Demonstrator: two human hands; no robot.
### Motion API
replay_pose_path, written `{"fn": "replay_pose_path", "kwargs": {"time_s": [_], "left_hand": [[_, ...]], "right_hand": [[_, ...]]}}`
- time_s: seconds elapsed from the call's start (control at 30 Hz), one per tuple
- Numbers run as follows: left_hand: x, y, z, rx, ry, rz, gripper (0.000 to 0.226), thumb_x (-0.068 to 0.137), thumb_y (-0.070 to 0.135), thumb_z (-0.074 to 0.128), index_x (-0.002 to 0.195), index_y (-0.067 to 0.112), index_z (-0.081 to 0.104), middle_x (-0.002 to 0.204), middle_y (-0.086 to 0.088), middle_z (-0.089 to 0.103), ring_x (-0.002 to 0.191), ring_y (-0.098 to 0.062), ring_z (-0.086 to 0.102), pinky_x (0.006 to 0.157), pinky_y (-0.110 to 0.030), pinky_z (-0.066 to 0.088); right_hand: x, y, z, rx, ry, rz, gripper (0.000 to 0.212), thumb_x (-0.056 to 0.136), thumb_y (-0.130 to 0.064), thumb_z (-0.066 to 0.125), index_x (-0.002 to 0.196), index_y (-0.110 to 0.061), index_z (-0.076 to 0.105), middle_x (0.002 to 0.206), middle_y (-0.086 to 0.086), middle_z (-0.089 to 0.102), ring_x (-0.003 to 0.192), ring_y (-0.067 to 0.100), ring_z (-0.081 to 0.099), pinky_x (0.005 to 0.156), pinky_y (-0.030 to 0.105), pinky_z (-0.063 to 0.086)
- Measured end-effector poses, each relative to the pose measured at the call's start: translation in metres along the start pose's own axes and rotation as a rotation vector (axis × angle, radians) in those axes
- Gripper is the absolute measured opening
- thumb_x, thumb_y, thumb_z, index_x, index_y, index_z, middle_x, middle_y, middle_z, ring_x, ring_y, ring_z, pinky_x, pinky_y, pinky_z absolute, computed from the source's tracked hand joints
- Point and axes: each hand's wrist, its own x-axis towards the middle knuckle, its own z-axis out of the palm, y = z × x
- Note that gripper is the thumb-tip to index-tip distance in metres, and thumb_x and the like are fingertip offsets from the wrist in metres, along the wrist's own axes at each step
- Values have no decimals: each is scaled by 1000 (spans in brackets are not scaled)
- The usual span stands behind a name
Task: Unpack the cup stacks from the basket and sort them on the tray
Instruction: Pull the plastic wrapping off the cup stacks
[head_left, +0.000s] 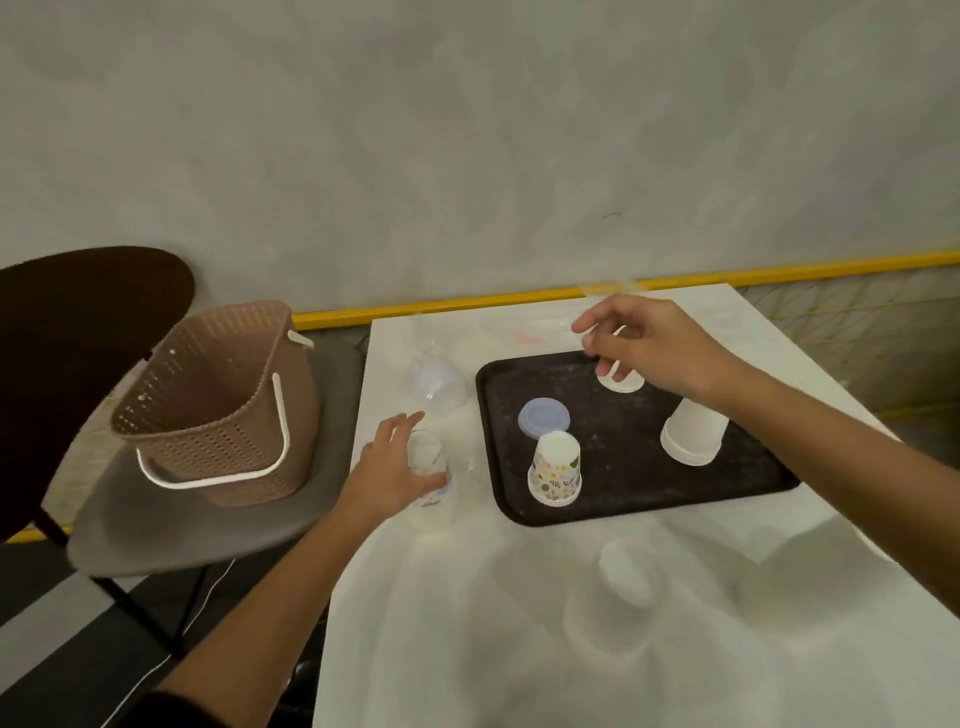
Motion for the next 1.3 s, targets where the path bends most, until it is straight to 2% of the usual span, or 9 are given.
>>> {"fn": "replay_pose_path", "kwargs": {"time_s": [0.17,0.37,0.43,0.53,0.63,0.8,0.97,1.07,1.3], "left_hand": [[-2,-4,6,-44,-63,56,71,80,27,70,140,27,32,140,-2,33,123,-26,43,100,-35,41],[-25,-28,-3,-219,57,29,63,73,21,76,129,22,45,122,-2,41,110,-16,46,87,-22,37],[-34,-42,-7,-405,64,-49,62,71,19,79,125,21,48,121,-2,45,108,-16,48,89,-28,43],[-52,-55,-15,-781,31,-235,54,73,14,77,120,20,49,123,-7,53,97,-20,59,73,-33,54],[-67,-65,-22,-966,-62,-364,51,77,16,73,121,19,49,123,-8,58,87,-18,65,67,-30,58],[-84,-73,-24,-1227,-257,-483,46,79,23,68,121,12,53,117,-12,65,88,-23,70,66,-33,58],[-88,-77,-25,-1195,-320,-427,37,77,21,68,112,17,59,101,0,73,93,-20,69,74,-39,59],[-87,-74,-26,-1146,-332,-394,44,71,26,70,113,17,60,102,-2,73,93,-21,69,71,-38,59],[-85,-76,-21,-1192,-304,-432,55,70,25,71,121,11,56,105,-9,70,90,-23,70,65,-39,58]], "right_hand": [[-22,0,47,-29,-112,83,14,89,-7,54,91,-19,61,73,-3,57,63,8,57,55,13,48],[-51,4,102,62,-292,157,11,90,-10,55,95,-19,59,76,-3,57,63,6,58,60,17,51],[-57,11,121,106,-431,248,11,90,-11,55,98,-19,57,79,-1,58,68,10,60,64,21,52],[-60,25,146,116,-574,379,14,91,-12,53,104,-17,53,93,6,59,80,20,60,75,28,53],[-58,40,166,121,-597,514,22,92,-7,50,114,-8,51,104,13,57,88,23,58,79,27,51],[-55,43,194,549,-480,502,26,92,3,44,111,-8,57,95,4,64,81,14,61,71,18,53],[-51,44,205,534,-528,478,32,93,-4,45,124,-6,54,104,3,64,91,18,60,76,24,49],[-49,41,205,443,-662,487,33,94,-2,43,125,-1,51,110,12,59,94,24,53,65,19,48],[-44,34,199,191,-796,434,26,91,3,39,112,6,54,78,11,48,60,10,39,50,16,39]]}}
